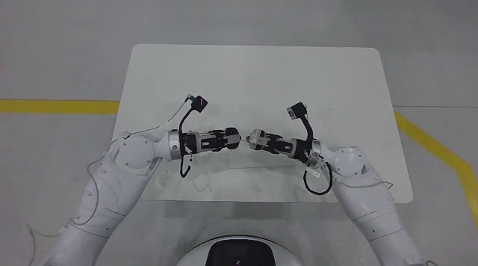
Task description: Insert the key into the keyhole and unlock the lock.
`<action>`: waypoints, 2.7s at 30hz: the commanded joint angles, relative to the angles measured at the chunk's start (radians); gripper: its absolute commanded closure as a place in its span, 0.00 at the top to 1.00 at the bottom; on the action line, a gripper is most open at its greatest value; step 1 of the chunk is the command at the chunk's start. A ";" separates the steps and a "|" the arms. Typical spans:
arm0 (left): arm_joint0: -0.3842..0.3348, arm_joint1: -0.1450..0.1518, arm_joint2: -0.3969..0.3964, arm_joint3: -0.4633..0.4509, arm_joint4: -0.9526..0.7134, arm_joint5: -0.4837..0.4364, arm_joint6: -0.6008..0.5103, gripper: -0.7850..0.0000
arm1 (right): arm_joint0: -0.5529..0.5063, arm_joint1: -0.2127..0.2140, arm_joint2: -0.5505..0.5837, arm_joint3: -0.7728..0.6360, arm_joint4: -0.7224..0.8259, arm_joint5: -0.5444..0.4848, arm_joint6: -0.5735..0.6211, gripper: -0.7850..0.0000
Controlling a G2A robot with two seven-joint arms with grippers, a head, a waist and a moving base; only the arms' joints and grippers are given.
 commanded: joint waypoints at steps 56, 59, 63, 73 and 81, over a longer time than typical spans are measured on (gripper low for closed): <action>0.493 0.060 -0.248 -0.270 0.992 0.174 0.721 0.99 | -0.004 0.012 0.053 0.047 0.064 -0.114 -0.132 0.00; 0.470 0.054 -0.214 -0.254 1.016 0.198 0.732 0.93 | -0.004 0.012 0.053 0.047 0.064 -0.114 -0.132 0.00; 0.439 0.046 -0.184 -0.235 1.023 0.237 0.743 0.80 | -0.004 0.012 0.053 0.047 0.064 -0.114 -0.132 0.00; 0.411 0.036 -0.157 -0.203 1.044 0.286 0.738 0.48 | -0.004 0.012 0.053 0.047 0.064 -0.114 -0.132 0.00; 0.409 0.032 -0.152 -0.199 1.046 0.292 0.736 0.38 | -0.004 0.012 0.053 0.047 0.064 -0.114 -0.132 0.00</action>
